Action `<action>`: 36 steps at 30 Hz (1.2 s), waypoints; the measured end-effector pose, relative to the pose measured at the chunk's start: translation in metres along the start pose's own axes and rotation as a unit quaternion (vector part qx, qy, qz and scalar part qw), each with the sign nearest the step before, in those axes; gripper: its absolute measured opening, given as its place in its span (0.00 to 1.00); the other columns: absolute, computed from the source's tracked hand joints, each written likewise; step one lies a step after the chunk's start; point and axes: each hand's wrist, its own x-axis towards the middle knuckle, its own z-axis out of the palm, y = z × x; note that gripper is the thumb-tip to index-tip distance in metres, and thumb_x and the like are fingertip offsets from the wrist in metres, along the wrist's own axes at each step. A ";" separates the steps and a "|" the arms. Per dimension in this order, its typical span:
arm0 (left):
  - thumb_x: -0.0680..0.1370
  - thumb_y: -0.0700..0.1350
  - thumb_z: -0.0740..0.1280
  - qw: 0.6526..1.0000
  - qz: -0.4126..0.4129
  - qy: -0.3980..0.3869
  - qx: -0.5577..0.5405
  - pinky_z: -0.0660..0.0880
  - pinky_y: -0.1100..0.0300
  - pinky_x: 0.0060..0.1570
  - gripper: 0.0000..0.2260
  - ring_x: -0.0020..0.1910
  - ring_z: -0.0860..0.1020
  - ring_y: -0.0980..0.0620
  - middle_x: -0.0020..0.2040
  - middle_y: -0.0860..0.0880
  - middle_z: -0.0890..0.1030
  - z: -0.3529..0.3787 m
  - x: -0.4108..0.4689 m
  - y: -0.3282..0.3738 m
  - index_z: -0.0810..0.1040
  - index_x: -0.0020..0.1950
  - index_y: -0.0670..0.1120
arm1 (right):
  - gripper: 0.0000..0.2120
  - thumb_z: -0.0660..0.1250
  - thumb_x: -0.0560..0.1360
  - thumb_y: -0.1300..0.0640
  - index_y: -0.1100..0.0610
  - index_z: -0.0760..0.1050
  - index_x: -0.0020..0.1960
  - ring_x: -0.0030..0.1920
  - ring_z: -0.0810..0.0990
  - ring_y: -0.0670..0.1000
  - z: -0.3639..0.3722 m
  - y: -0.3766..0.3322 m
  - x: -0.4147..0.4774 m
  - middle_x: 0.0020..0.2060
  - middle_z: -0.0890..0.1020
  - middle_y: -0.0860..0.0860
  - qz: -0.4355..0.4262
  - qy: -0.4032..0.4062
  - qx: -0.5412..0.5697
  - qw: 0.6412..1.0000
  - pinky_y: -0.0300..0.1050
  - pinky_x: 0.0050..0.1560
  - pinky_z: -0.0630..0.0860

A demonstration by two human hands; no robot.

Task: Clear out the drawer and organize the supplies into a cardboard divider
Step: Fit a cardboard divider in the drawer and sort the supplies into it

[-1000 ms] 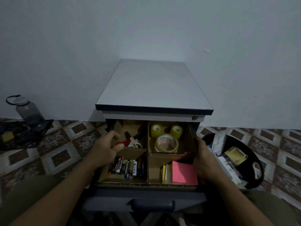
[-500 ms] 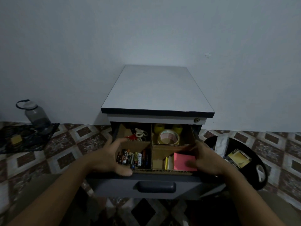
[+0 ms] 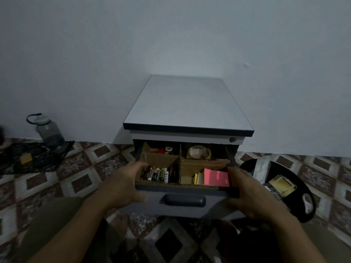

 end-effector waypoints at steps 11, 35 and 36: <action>0.77 0.53 0.70 0.946 -0.124 0.258 -0.153 0.68 0.50 0.68 0.33 0.72 0.64 0.44 0.77 0.45 0.59 0.043 0.009 0.034 0.61 0.77 0.48 | 0.38 0.74 0.72 0.49 0.60 0.59 0.74 0.74 0.60 0.62 0.056 -0.019 0.032 0.73 0.62 0.60 0.255 0.297 0.260 0.883 0.61 0.72 0.64; 0.74 0.62 0.70 0.793 -0.130 0.030 -0.594 0.67 0.47 0.71 0.38 0.69 0.69 0.54 0.77 0.56 0.63 0.050 0.081 0.046 0.53 0.78 0.65 | 0.19 0.68 0.75 0.64 0.53 0.72 0.65 0.57 0.80 0.54 0.052 -0.034 0.099 0.58 0.80 0.55 0.136 0.079 0.644 0.749 0.58 0.62 0.76; 0.75 0.60 0.70 0.792 -0.130 0.030 -0.596 0.67 0.48 0.71 0.37 0.67 0.70 0.54 0.76 0.56 0.64 0.050 0.084 0.047 0.53 0.78 0.65 | 0.20 0.68 0.75 0.64 0.54 0.72 0.65 0.57 0.80 0.54 0.051 -0.034 0.101 0.58 0.80 0.56 0.136 0.078 0.644 0.749 0.58 0.62 0.76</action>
